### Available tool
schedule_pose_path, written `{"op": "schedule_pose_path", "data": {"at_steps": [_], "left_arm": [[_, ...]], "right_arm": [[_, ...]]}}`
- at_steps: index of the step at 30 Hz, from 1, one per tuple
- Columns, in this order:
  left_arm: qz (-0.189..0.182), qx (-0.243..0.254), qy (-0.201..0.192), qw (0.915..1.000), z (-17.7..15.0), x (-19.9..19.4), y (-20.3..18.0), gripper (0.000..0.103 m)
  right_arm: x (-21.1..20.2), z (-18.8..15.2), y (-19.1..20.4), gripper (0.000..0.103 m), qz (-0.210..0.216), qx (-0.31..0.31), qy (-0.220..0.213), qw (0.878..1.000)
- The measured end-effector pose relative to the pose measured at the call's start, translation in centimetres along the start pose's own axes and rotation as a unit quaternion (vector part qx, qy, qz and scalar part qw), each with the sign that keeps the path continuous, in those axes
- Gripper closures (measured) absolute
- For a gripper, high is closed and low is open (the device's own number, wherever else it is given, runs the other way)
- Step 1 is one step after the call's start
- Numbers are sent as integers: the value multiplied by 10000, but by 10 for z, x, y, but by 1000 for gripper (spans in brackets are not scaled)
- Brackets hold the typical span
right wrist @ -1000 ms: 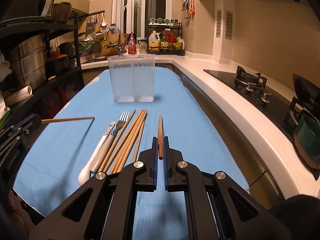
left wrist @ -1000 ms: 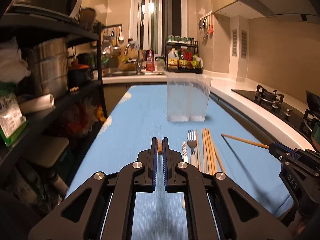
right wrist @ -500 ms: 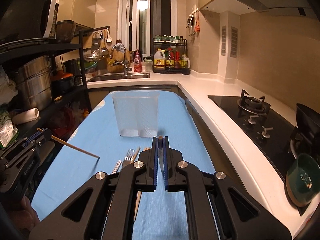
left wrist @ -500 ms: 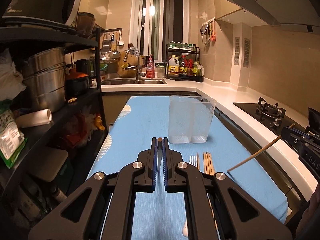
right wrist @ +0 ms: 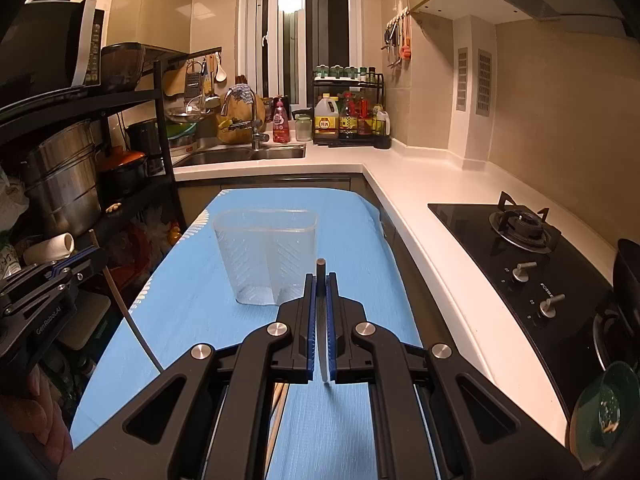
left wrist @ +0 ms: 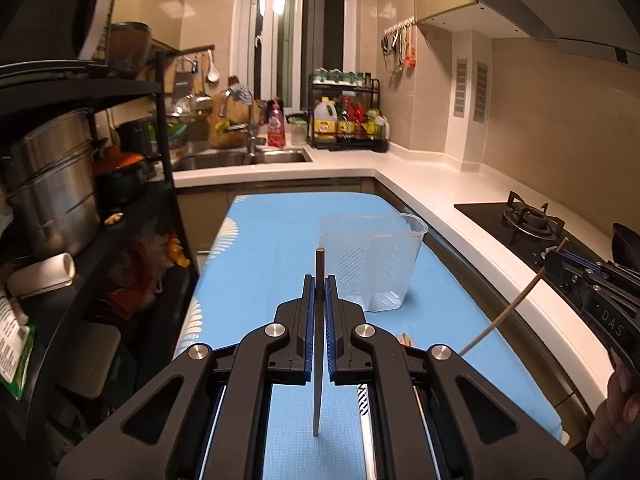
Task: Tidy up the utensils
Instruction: 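Lift both held chopsticks and carry them over the clear plastic container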
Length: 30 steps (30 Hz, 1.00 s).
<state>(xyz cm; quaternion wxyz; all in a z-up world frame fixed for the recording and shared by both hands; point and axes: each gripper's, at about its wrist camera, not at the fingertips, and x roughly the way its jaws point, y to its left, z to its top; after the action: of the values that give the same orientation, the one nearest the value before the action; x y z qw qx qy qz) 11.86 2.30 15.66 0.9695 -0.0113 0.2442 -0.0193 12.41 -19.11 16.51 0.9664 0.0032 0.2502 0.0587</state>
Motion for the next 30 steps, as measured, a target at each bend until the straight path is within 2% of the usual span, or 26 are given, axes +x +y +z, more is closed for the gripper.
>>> {"op": "schedule_pose_path", "data": {"at_steps": [3, 5, 20, 25, 30], "left_arm": [[-156, -85, 277, 9995, 9, 14, 3, 98], [-131, -64, 366, 9992, 13, 22, 3, 98], [-200, 80, 260, 9994, 33, 41, -7, 98], [-220, 90, 206, 9995, 58, 40, -6, 98], [-286, 62, 235, 9993, 95, 43, -4, 98]], "right_arm": [[9, 8, -2, 98, 34, 4, 69, 10000], [17, 11, -1, 98, 73, 3, 173, 9998], [52, 30, -4, 98, 106, -67, 571, 9983], [47, 59, -2, 98, 146, -72, 548, 9984], [37, 107, 5, 98, 366, -93, 502, 9980]]}}
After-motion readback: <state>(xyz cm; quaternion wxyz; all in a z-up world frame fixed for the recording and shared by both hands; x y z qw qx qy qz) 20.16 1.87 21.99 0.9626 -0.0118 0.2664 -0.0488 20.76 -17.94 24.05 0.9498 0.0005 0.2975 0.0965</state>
